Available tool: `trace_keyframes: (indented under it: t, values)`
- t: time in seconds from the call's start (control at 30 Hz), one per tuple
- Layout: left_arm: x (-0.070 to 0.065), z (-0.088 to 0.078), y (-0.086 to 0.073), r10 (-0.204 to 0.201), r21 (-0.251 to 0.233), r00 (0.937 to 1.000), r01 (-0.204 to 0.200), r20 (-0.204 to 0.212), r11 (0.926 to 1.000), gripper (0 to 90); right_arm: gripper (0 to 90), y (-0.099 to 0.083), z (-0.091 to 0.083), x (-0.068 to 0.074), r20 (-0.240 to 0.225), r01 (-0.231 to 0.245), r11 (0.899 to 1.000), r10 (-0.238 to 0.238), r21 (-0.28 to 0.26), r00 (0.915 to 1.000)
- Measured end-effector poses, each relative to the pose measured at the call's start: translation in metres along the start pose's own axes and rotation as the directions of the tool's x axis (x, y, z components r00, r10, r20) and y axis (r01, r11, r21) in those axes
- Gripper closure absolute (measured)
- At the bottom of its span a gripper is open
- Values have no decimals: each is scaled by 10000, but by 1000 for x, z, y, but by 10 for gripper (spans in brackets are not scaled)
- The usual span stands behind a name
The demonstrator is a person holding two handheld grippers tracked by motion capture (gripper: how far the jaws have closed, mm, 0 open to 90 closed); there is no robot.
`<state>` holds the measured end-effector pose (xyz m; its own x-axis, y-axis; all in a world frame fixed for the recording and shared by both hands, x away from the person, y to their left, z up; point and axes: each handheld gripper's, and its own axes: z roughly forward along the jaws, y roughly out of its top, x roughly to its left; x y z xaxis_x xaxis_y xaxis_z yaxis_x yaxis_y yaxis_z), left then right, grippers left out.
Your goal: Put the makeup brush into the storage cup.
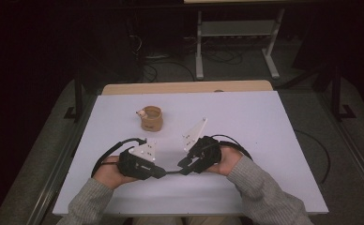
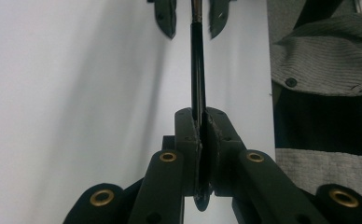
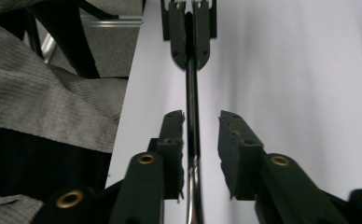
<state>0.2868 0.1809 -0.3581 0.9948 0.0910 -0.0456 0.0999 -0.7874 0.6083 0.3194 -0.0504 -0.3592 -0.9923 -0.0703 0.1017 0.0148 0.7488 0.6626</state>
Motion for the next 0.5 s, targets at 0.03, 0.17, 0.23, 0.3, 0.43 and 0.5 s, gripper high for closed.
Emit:
trace_keyframes:
  t: [0.03,0.17,0.23,0.3,0.43,0.5]
  values:
    - [1,-1,-2,-17,-72,10000,17,-16,10000,842,682,-3,0,0,-38,-21,10000,21,36,10000]
    - [1,-2,-2,-115,-89,9999,115,-2,9999,842,704,-8,-1,1,17,-33,9999,32,112,10000]
    - [1,-2,-2,-134,-129,9999,135,28,9998,842,771,-10,-1,1,-57,77,9999,-77,101,10000]
    - [1,-1,-1,-52,-177,9999,54,120,9998,842,819,-10,-1,1,-65,172,9995,-170,249,9998]
    - [1,1,0,93,-197,9999,-90,119,9998,841,830,-9,-2,-1,-156,235,9990,-229,387,9996]
    - [2,2,1,-85,-179,9999,87,108,9998,829,831,-7,-4,0,-165,162,9983,-153,567,9997]
